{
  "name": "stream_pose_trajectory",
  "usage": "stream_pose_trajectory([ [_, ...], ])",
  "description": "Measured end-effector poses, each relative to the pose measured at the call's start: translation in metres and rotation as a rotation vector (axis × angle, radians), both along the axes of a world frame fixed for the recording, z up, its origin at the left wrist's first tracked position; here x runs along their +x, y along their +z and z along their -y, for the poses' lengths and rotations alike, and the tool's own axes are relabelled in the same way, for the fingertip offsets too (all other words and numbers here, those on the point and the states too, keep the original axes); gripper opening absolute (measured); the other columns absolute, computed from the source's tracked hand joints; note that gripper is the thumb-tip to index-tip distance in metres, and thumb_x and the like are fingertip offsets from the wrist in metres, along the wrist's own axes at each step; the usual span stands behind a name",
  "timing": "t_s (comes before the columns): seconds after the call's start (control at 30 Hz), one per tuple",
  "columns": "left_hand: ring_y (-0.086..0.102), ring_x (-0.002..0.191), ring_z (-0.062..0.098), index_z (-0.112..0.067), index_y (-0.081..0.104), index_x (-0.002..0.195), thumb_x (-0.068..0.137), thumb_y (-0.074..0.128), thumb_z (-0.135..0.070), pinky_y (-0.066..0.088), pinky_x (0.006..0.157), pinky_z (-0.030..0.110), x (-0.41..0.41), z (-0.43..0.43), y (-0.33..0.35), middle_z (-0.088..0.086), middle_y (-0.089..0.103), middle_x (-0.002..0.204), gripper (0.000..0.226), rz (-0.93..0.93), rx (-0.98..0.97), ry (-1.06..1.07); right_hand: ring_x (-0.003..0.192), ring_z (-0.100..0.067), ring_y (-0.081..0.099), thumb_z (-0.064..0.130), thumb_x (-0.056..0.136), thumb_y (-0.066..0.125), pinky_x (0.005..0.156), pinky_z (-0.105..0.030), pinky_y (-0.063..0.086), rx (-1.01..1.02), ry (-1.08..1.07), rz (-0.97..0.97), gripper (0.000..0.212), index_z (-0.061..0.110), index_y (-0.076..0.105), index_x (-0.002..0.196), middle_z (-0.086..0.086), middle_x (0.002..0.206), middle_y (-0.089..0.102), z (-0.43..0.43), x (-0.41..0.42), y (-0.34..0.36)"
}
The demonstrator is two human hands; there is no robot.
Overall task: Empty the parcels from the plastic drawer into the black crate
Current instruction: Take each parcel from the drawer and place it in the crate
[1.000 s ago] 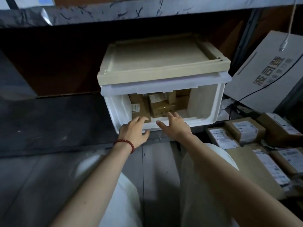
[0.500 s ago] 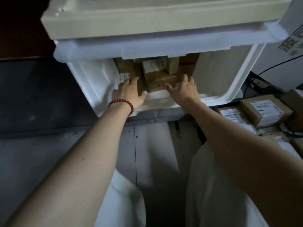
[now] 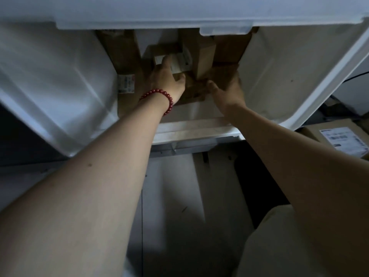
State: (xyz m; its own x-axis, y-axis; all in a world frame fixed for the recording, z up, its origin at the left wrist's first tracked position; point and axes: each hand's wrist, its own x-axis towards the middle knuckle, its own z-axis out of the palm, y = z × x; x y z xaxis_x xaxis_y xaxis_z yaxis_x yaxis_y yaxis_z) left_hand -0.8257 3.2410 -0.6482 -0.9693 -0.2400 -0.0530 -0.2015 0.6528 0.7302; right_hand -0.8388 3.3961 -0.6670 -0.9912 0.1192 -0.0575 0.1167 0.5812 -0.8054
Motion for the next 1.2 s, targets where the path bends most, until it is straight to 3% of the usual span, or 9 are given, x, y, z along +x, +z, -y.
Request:
stream_pose_trajectory([
  [0.13,0.052,0.118,0.025,-0.035,0.021,0.15,0.096,0.051,-0.031,0.042,0.079,0.025,-0.014,-0.004,-0.011,0.004,0.046,0.142,0.062,-0.093,-0.062,-0.025,0.131,-0.028,0.042,0.017,0.093,0.057,0.099,-0.025,0.036,-0.021,0.041,-0.068,0.069,0.02,0.021,0.152,-0.009,0.149,0.035,-0.006,-0.014,-0.001],
  [0.47,0.041,0.134,0.02,-0.03,0.016,0.152,0.095,0.056,-0.026,0.033,0.1,0.022,-0.031,-0.019,-0.003,0.001,0.038,0.15,0.07,-0.051,0.24,-0.063,0.134,-0.03,0.042,-0.026,0.082,0.035,0.109,-0.042,0.04,-0.282,0.248,0.076,0.079,0.01,0.021,0.151,-0.019,0.145,0.043,0.003,-0.022,0.016],
  [0.57,0.047,0.129,0.018,-0.027,0.02,0.152,0.093,0.058,-0.032,0.038,0.103,0.025,-0.026,-0.018,0.002,-0.001,0.047,0.144,0.07,-0.004,0.341,-0.022,0.103,-0.013,0.061,-0.028,0.081,0.033,0.075,-0.017,0.053,-0.344,0.273,0.121,0.067,0.001,0.038,0.141,-0.016,0.127,0.054,0.01,-0.015,0.021],
  [0.63,0.051,0.124,0.019,-0.027,0.031,0.147,0.088,0.061,-0.046,0.038,0.092,0.019,-0.02,-0.017,0.005,-0.002,0.052,0.138,0.069,-0.045,0.343,0.079,0.073,0.007,0.059,-0.025,0.085,0.033,0.055,-0.005,0.043,-0.355,0.272,0.125,0.057,-0.002,0.043,0.135,-0.009,0.107,0.057,0.014,-0.008,0.026],
  [0.77,0.054,0.12,0.021,-0.02,0.047,0.135,0.078,0.069,-0.051,0.042,0.099,0.026,0.003,-0.006,0.009,0.002,0.06,0.13,0.069,-0.112,0.293,0.213,0.111,-0.013,0.055,-0.024,0.085,0.029,0.086,-0.015,0.044,-0.298,0.392,0.178,0.052,-0.002,0.051,0.127,-0.01,0.117,0.056,0.019,0.014,0.029],
  [0.9,0.061,0.108,0.021,-0.02,0.056,0.122,0.081,0.067,-0.037,0.048,0.094,0.032,0.033,0.004,0.015,0.0,0.066,0.115,0.046,-0.14,0.265,0.227,0.086,0.003,0.057,0.001,0.097,0.045,0.059,0.001,0.041,-0.32,0.398,0.232,0.025,0.013,0.054,0.117,-0.001,0.106,0.06,0.023,0.036,0.038],
  [0.97,0.062,0.103,0.02,-0.02,0.057,0.12,0.081,0.066,-0.036,0.049,0.087,0.029,0.046,0.002,0.024,-0.002,0.067,0.11,0.043,-0.151,0.275,0.189,0.09,-0.004,0.06,0.02,0.097,0.054,0.069,-0.006,0.047,-0.311,0.323,0.23,0.014,0.018,0.051,0.11,-0.002,0.11,0.061,0.023,0.044,0.044],
  [1.07,0.063,0.1,0.022,-0.022,0.054,0.122,0.082,0.065,-0.041,0.053,0.084,0.035,0.067,-0.005,0.041,-0.003,0.065,0.109,0.046,-0.138,0.31,0.137,0.111,-0.024,0.06,0.035,0.092,0.06,0.097,-0.037,0.048,-0.211,0.175,0.16,0.035,0.009,0.052,0.115,-0.009,0.12,0.063,0.017,0.055,0.048],
  [1.2,0.063,0.1,0.022,-0.028,0.053,0.12,0.078,0.065,-0.048,0.055,0.084,0.046,0.104,-0.012,0.059,-0.006,0.064,0.108,0.048,-0.117,0.326,0.138,0.114,-0.026,0.055,0.023,0.086,0.069,0.093,-0.029,0.041,-0.21,-0.019,0.024,0.043,0.004,0.047,0.118,-0.013,0.123,0.058,0.004,0.079,0.059],
])
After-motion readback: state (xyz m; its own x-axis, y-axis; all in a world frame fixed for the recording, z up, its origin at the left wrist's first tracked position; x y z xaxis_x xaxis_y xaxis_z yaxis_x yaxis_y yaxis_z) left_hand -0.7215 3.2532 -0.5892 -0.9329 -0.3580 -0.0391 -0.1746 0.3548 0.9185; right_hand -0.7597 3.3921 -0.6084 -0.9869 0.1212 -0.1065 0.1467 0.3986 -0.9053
